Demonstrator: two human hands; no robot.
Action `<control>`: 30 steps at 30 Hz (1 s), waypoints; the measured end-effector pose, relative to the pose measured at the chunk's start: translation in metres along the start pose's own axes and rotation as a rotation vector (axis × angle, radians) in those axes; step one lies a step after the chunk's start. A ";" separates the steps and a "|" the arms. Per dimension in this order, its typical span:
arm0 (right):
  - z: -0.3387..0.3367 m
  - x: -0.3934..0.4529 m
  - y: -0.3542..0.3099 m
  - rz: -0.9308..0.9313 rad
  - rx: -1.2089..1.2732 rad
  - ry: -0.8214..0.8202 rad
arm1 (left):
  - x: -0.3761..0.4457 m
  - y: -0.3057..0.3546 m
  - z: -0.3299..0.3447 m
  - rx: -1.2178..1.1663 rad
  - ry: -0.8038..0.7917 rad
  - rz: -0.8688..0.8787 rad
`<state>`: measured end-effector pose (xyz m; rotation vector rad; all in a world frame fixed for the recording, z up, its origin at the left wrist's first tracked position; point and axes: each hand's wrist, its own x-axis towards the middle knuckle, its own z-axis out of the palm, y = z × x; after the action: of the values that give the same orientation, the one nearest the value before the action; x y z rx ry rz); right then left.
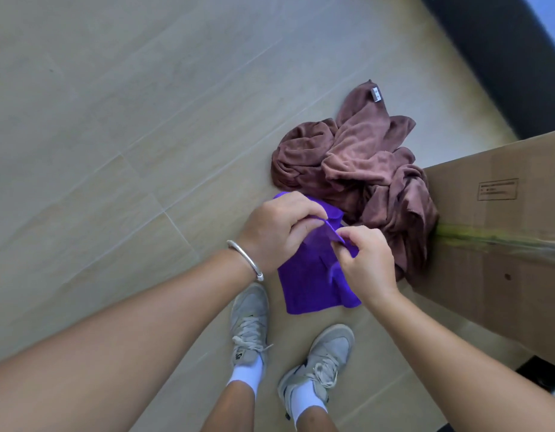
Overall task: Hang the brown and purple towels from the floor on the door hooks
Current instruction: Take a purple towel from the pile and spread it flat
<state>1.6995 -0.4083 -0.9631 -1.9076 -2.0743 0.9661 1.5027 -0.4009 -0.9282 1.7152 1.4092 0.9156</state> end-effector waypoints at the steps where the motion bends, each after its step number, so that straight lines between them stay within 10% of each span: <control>1: -0.001 0.003 0.000 0.004 -0.044 -0.014 | -0.001 0.001 -0.010 -0.001 0.029 -0.004; 15: -0.090 0.077 -0.119 -0.127 -0.196 0.020 | 0.018 0.000 -0.216 -0.033 0.739 -0.554; 30: -0.219 0.168 -0.397 -0.481 0.014 0.165 | 0.020 0.093 -0.467 0.000 0.976 -0.503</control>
<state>1.4548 -0.1657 -0.6240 -1.3259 -2.2575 0.6822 1.1430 -0.3509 -0.6192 0.7865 2.2934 1.5189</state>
